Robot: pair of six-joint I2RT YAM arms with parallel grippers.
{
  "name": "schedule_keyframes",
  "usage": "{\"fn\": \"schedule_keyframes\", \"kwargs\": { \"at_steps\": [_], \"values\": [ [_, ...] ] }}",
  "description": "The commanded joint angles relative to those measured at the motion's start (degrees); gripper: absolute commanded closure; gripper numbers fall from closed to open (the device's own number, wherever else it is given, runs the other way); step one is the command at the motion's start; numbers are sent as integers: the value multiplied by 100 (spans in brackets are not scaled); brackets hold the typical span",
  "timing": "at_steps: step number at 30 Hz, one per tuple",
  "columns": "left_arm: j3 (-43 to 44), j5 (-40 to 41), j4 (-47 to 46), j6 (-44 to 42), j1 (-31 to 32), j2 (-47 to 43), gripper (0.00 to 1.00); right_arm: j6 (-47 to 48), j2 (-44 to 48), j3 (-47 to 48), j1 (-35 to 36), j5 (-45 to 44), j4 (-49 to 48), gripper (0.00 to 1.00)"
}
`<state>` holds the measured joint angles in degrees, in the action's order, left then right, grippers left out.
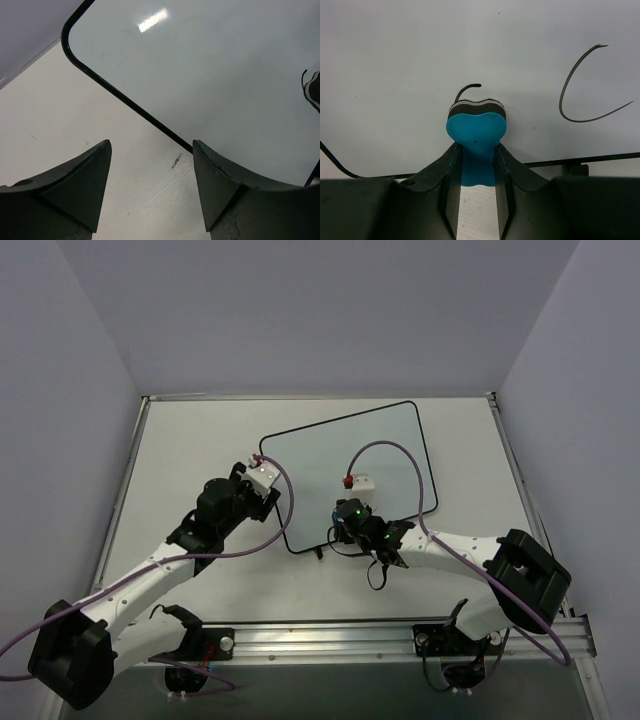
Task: Erase the whiteboard
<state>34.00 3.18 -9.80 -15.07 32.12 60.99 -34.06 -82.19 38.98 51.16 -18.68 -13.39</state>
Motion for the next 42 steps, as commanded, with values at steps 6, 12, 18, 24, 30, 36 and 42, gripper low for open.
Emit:
{"fn": "schedule_keyframes", "kwargs": {
  "at_steps": [6,12,18,24,30,36,42],
  "values": [
    [581,-579,365,951,-766,-466,9,137,-95,-154,-44,-303,-138,100],
    [1135,-2836,146,2112,-1989,290,3,225,-130,-49,-62,-286,-85,100],
    [1408,-4816,-539,2929,-2824,1019,3,277,-165,66,-62,-268,-24,100],
    [1742,-5415,-1135,3614,-3097,1835,5,357,-78,22,-79,-286,20,100],
    [2302,-5425,-1297,3837,-2993,2627,6,436,2,31,-115,-312,56,100],
    [2401,-5643,-1928,4336,-2905,3189,6,436,1,22,-159,-251,-6,100],
    [2419,-5925,-3130,5160,-2808,3778,8,488,-42,30,-150,-215,-6,100]
  ]
}}
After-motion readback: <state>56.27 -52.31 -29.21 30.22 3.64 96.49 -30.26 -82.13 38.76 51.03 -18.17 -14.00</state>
